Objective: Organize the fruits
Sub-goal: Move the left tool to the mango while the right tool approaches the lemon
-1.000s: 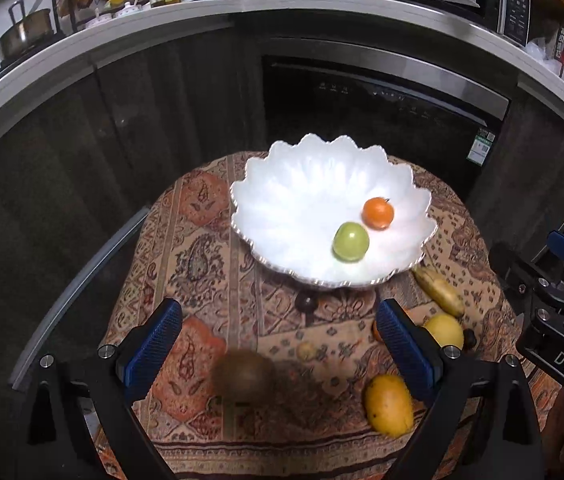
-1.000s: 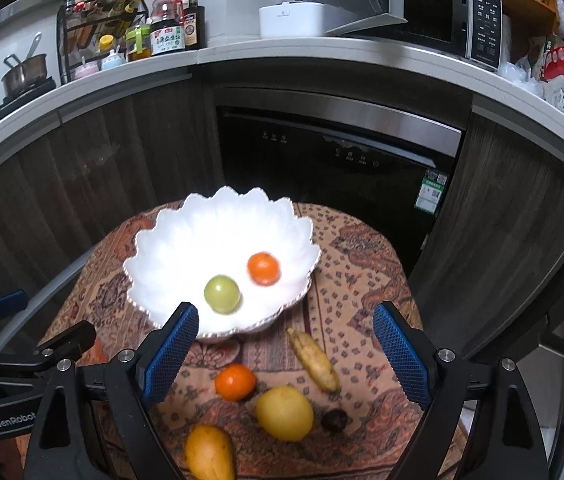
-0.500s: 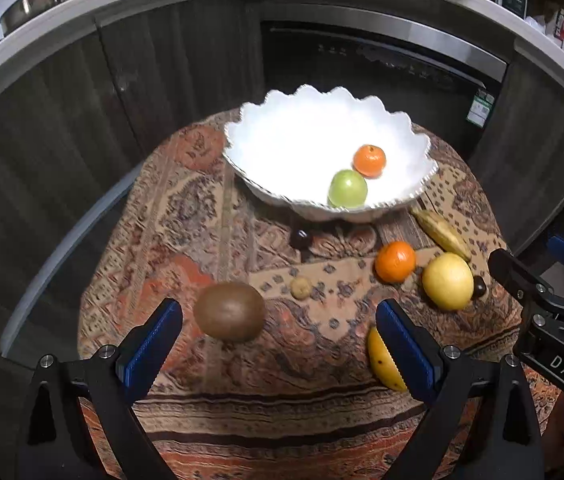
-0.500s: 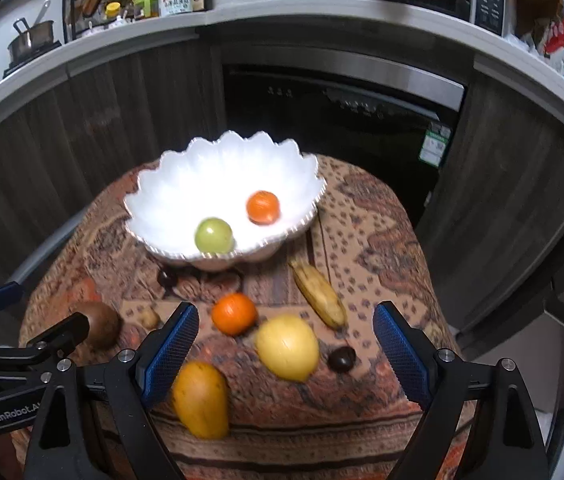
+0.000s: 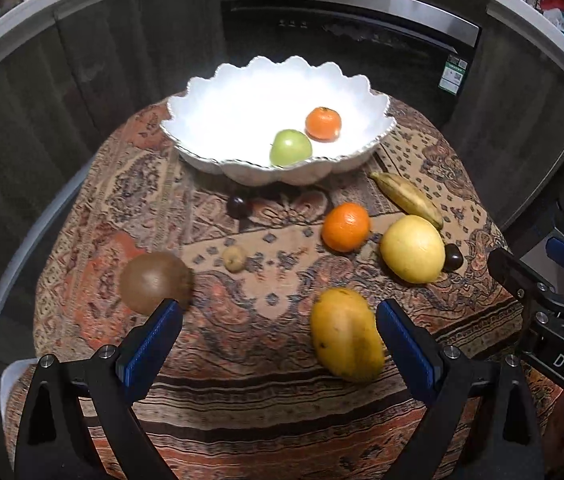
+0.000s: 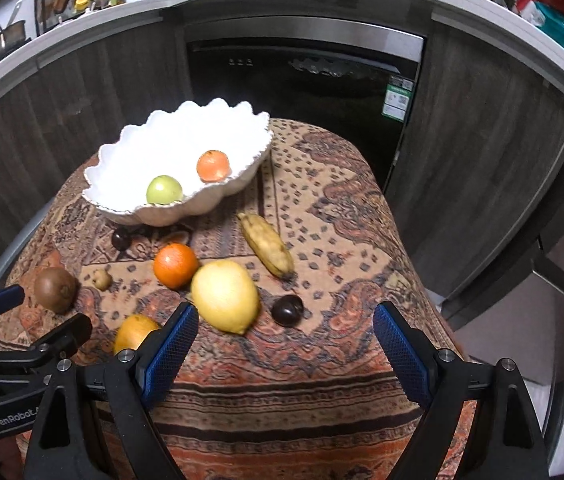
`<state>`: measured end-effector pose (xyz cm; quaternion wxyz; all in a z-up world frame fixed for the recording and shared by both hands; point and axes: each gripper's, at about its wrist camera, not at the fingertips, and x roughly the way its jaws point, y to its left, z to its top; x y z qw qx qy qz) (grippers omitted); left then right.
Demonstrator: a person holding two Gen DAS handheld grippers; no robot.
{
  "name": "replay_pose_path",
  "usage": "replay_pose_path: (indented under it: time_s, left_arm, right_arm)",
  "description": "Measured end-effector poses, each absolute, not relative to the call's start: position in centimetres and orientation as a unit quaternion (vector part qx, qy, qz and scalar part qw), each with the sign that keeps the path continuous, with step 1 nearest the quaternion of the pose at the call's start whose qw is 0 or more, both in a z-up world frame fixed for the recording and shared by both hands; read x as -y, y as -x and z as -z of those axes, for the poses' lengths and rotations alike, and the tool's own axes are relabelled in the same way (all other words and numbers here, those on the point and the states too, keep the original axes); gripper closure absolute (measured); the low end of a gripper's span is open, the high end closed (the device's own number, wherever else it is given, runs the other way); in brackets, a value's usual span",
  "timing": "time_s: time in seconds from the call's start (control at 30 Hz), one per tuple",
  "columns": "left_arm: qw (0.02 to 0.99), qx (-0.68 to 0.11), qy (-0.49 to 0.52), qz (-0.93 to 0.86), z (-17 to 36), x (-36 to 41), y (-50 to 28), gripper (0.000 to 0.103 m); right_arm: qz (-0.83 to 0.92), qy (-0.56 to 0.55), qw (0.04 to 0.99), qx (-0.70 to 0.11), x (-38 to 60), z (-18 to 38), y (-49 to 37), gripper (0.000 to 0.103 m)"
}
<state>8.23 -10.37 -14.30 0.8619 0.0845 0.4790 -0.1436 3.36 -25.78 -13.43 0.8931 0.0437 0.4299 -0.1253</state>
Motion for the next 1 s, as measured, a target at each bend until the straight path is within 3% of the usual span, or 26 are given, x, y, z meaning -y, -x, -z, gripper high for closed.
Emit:
replay_pose_path:
  time_s: [0.57,0.63,0.8,1.0]
  left_arm:
    - [0.847,-0.508,-0.074,0.135,18.7,13.2,-9.0,0.006]
    - [0.846,-0.51,-0.075,0.134,19.1,13.4,-9.1,0.008]
    - [0.838,-0.523,-0.076,0.136,20.3,14.0,-9.2,0.027]
    - [0.833,-0.529,-0.083,0.14,21.4,14.6,-9.0,0.037]
  right_arm:
    - [0.138,-0.056,0.887,-0.437,28.3,15.8,-3.4,0.013]
    - [0.137,-0.059,0.886,-0.439,28.4,16.1,-3.5,0.013]
    - [0.138,-0.065,0.883,-0.444,28.8,16.8,-3.6,0.013]
    - [0.139,-0.072,0.879,-0.45,29.1,17.4,-3.7,0.013]
